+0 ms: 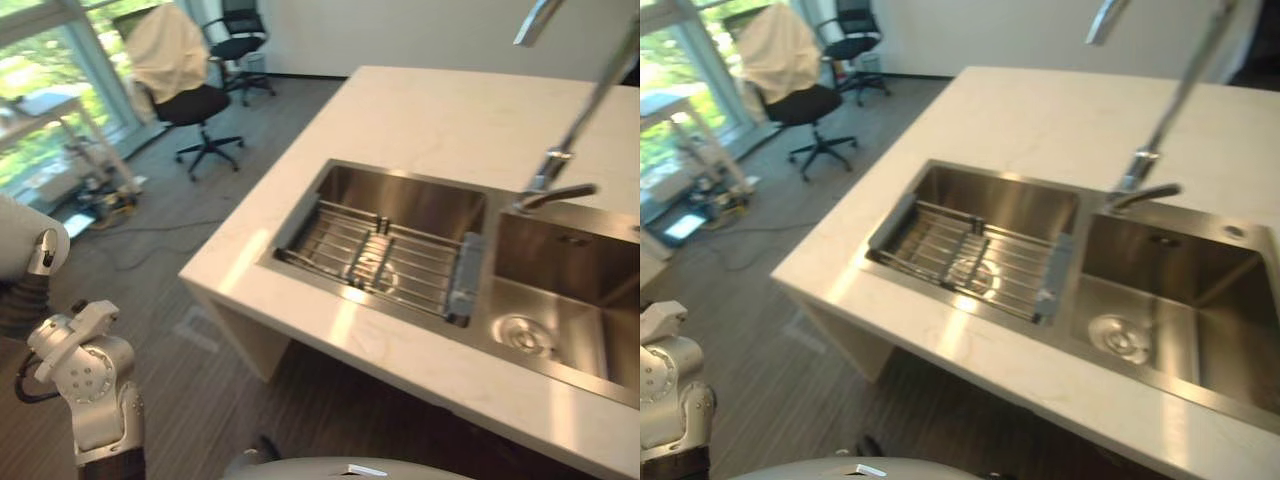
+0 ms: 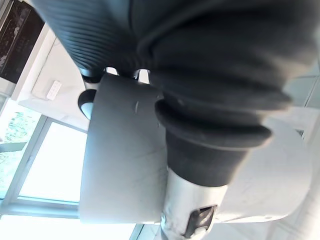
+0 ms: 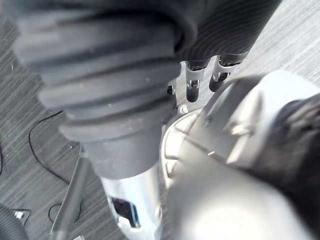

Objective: Walk over to the sink, pick up the cup, carry it to the dishwasher, place the cup inside the dishwasher, then close the dishwasher door

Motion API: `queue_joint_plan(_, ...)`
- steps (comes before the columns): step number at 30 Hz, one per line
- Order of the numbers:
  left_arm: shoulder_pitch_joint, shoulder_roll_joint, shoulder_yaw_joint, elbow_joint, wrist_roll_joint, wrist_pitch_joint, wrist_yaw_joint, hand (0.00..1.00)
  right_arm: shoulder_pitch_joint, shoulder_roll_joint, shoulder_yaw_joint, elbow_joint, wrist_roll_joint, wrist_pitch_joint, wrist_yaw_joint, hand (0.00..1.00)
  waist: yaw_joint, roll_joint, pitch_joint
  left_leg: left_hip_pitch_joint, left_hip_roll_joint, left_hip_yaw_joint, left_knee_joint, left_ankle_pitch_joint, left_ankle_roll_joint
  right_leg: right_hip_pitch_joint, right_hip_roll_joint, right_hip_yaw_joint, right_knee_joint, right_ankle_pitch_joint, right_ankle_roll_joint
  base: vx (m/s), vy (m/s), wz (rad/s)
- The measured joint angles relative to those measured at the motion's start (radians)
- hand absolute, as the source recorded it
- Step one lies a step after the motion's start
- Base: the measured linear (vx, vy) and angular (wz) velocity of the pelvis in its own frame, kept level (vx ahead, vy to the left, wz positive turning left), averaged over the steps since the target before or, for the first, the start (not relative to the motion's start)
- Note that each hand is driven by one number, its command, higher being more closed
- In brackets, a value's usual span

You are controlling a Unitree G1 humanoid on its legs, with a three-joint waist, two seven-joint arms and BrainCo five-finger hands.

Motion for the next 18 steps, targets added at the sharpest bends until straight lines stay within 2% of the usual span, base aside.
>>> queue_joint_plan(1,-0.013,0.004,-0.010,0.014,-0.033,-0.034,-0.012,1.00,0.007,-0.029,0.006,-0.031,0.026,-0.006,-0.001,0.00,-0.002,0.015,-0.004,0.018,0.052,0.038,0.113,0.147,0.037,-0.026,-0.051,0.005,0.127,-0.034,-0.010,-0.03,0.208,0.41)
queue_joint_plan(2,-0.049,0.005,-0.028,0.038,-0.051,-0.057,-0.034,1.00,0.002,-0.043,0.006,-0.034,0.040,-0.013,-0.001,0.00,-0.026,0.045,0.002,-0.031,0.036,0.049,0.125,0.170,0.043,-0.093,-0.079,0.043,0.247,-0.124,-0.005,-0.15,0.114,0.67)
queue_joint_plan(3,-0.092,-0.007,-0.019,0.060,-0.071,-0.069,-0.052,1.00,-0.020,-0.045,-0.014,-0.017,0.047,-0.014,-0.003,0.00,-0.043,0.032,-0.007,-0.044,-0.023,-0.024,-0.014,0.222,0.024,-0.159,-0.017,0.062,0.274,-0.184,-0.040,-0.21,0.014,1.01)
queue_joint_plan(4,-0.158,0.012,-0.016,0.061,-0.094,-0.077,-0.063,1.00,-0.033,-0.005,-0.041,-0.004,0.049,-0.017,-0.003,0.00,-0.070,-0.020,0.006,-0.007,-0.088,-0.075,-0.084,0.207,0.032,-0.184,0.024,0.083,0.196,-0.191,-0.090,-0.24,-0.195,1.24)
queue_joint_plan(5,-0.220,0.034,-0.039,0.072,-0.089,-0.104,-0.073,1.00,-0.036,0.026,-0.054,0.017,0.048,-0.022,-0.003,0.00,-0.083,-0.074,0.046,0.057,-0.022,0.017,0.097,0.055,0.016,-0.179,0.005,0.047,0.197,-0.147,-0.173,-0.20,-0.190,0.89)
queue_joint_plan(6,-0.213,0.040,-0.066,0.055,-0.077,-0.113,-0.070,1.00,-0.033,0.020,-0.060,0.017,0.037,-0.015,-0.005,0.00,-0.079,-0.077,0.048,0.111,0.018,0.045,0.156,-0.004,-0.057,-0.188,-0.019,0.012,0.196,-0.141,-0.194,-0.20,-0.159,0.60)
queue_joint_plan(7,-0.204,0.036,-0.089,0.056,-0.058,-0.110,-0.064,1.00,-0.025,0.012,-0.060,0.016,0.030,-0.011,-0.004,0.00,-0.088,-0.065,0.057,0.171,0.043,0.057,0.170,-0.043,-0.127,-0.187,-0.026,-0.007,0.195,-0.131,-0.174,-0.22,0.021,0.64)
queue_joint_plan(8,-0.201,0.030,-0.117,0.051,-0.019,-0.102,-0.066,1.00,0.000,-0.007,-0.069,0.013,0.029,-0.005,-0.002,0.00,-0.115,-0.047,0.054,0.221,0.071,0.062,0.158,-0.080,-0.190,-0.181,-0.038,-0.068,0.185,-0.119,-0.138,-0.26,0.159,1.31)
queue_joint_plan(9,-0.210,0.035,-0.121,0.047,0.025,-0.094,-0.070,1.00,0.025,-0.018,-0.091,0.014,0.010,0.009,-0.003,0.00,-0.123,-0.023,0.043,0.261,0.075,0.067,0.109,-0.089,-0.224,-0.181,-0.063,-0.133,0.188,-0.097,-0.130,-0.34,0.295,1.52)
queue_joint_plan(10,-0.216,0.045,-0.121,0.047,0.029,-0.092,-0.071,1.00,0.043,-0.022,-0.100,0.014,-0.005,0.013,-0.004,0.00,-0.126,-0.010,0.035,0.277,0.073,0.076,0.072,-0.094,-0.238,-0.176,-0.077,-0.169,0.188,-0.084,-0.129,-0.31,0.326,1.75)
queue_joint_plan(11,-0.236,0.072,-0.114,0.046,0.027,-0.089,-0.075,1.00,0.076,-0.022,-0.103,0.006,-0.010,0.024,-0.005,0.00,-0.129,0.013,0.028,0.320,0.061,0.126,-0.038,-0.074,-0.284,-0.158,-0.103,-0.232,0.195,-0.053,-0.143,-0.42,0.531,1.88)
queue_joint_plan(12,-0.265,0.106,-0.099,0.046,0.027,-0.087,-0.086,1.00,0.095,-0.020,-0.112,0.005,-0.012,0.028,-0.007,0.00,-0.120,0.041,0.023,0.338,0.026,0.116,-0.179,-0.015,-0.357,-0.144,-0.122,-0.294,0.212,-0.039,-0.148,-0.38,0.498,1.79)
queue_joint_plan(13,-0.280,0.126,-0.079,0.047,0.029,-0.085,-0.094,1.00,0.095,-0.015,-0.125,0.011,-0.023,0.025,-0.009,0.00,-0.106,0.048,0.021,0.345,-0.002,0.098,-0.247,-0.022,-0.406,-0.153,-0.136,-0.295,0.226,-0.031,-0.145,-0.41,0.524,1.38)
queue_joint_plan(14,-0.280,0.183,-0.020,0.051,0.026,-0.070,-0.096,1.00,0.072,0.012,-0.157,0.014,-0.053,0.016,-0.039,0.00,-0.079,0.020,0.028,0.365,-0.067,0.070,-0.340,-0.041,-0.459,-0.172,-0.183,-0.245,0.253,-0.026,-0.137,-0.44,0.391,1.03)
queue_joint_plan(15,-0.234,0.225,0.025,0.052,0.006,-0.047,-0.101,1.00,0.072,0.055,-0.155,0.002,-0.055,0.019,-0.051,0.00,-0.070,-0.024,0.037,0.355,-0.099,0.020,-0.340,-0.062,-0.418,-0.171,-0.196,-0.176,0.224,-0.030,-0.129,-0.42,0.317,1.07)
queue_joint_plan(16,-0.213,0.236,0.036,0.053,-0.011,-0.044,-0.107,1.00,0.083,0.075,-0.147,-0.005,-0.049,0.024,-0.054,0.00,-0.068,-0.040,0.033,0.338,-0.103,-0.015,-0.322,-0.075,-0.403,-0.169,-0.187,-0.123,0.194,-0.030,-0.137,-0.42,0.274,1.69)
queue_joint_plan(17,-0.192,0.236,0.030,0.060,-0.038,-0.047,-0.132,1.00,0.116,0.110,-0.151,-0.011,-0.042,0.048,-0.058,0.00,-0.064,-0.071,0.010,0.282,-0.101,-0.122,-0.290,-0.098,-0.387,-0.185,-0.136,0.082,0.148,-0.064,-0.180,-0.19,0.147,2.44)
queue_joint_plan(18,-0.185,0.226,0.015,0.094,-0.074,-0.074,-0.181,1.00,0.124,0.130,-0.156,-0.001,-0.035,0.059,-0.059,0.00,-0.068,-0.081,0.007,0.228,-0.101,-0.233,-0.287,-0.092,-0.363,-0.198,-0.051,0.305,0.124,-0.113,-0.134,-0.13,0.135,2.70)
